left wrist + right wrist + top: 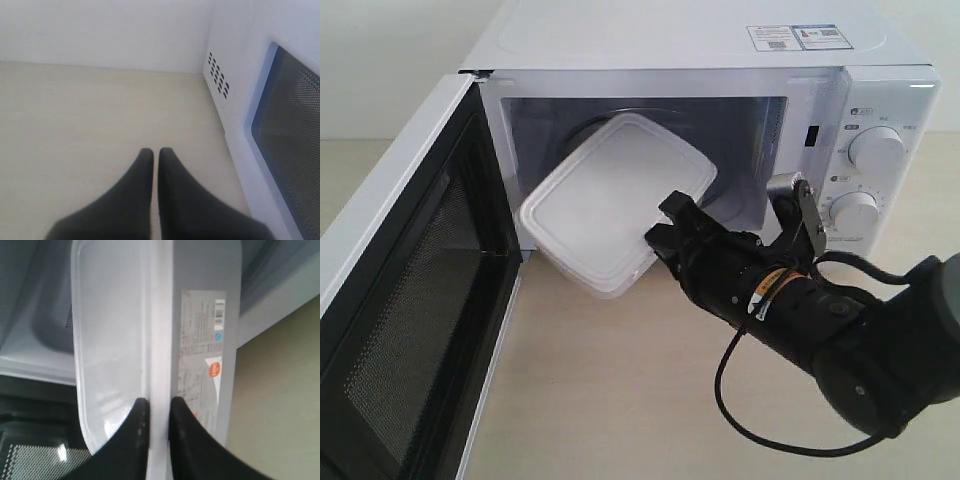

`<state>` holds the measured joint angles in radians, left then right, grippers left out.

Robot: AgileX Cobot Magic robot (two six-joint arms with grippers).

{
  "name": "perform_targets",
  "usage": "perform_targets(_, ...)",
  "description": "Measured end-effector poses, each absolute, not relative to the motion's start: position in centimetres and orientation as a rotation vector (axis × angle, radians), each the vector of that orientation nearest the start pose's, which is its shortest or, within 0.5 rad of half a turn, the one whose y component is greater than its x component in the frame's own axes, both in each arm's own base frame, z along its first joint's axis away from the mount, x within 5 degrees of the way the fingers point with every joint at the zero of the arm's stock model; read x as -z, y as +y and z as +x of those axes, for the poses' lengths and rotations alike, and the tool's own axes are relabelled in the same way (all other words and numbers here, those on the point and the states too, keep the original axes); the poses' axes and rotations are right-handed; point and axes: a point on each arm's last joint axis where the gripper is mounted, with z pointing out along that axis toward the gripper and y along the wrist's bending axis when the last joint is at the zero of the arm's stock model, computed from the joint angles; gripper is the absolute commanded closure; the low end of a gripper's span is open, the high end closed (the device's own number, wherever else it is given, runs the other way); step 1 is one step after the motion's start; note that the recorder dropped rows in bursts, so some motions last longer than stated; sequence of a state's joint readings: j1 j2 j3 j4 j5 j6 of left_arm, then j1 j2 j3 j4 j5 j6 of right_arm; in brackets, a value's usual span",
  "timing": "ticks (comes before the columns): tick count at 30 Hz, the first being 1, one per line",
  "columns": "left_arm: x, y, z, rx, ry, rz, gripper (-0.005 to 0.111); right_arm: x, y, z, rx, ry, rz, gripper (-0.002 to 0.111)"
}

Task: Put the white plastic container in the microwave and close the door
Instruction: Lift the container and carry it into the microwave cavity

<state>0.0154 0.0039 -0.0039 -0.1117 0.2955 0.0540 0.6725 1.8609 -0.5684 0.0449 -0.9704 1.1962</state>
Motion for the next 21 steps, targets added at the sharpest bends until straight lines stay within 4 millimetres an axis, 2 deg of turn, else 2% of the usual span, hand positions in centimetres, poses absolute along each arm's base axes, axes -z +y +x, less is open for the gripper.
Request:
perform_targets(6, -18.8, -0.2, 5.5, 0.056, 1.777, -0.037, 0.102, -13.3, 18.9, 25.1, -1.165, 1.862, 0.733, 0.108)
perform_targets(12, -18.8, -0.2, 5.5, 0.056, 1.777, -0.037, 0.102, -13.3, 18.3, 25.5, -1.135, 1.801, 0.888, 0.108)
perform_targets(21, -18.8, -0.2, 5.5, 0.056, 1.777, -0.037, 0.102, -15.8, 20.2, 28.3, -1.191, 1.695, 1.001, 0.108)
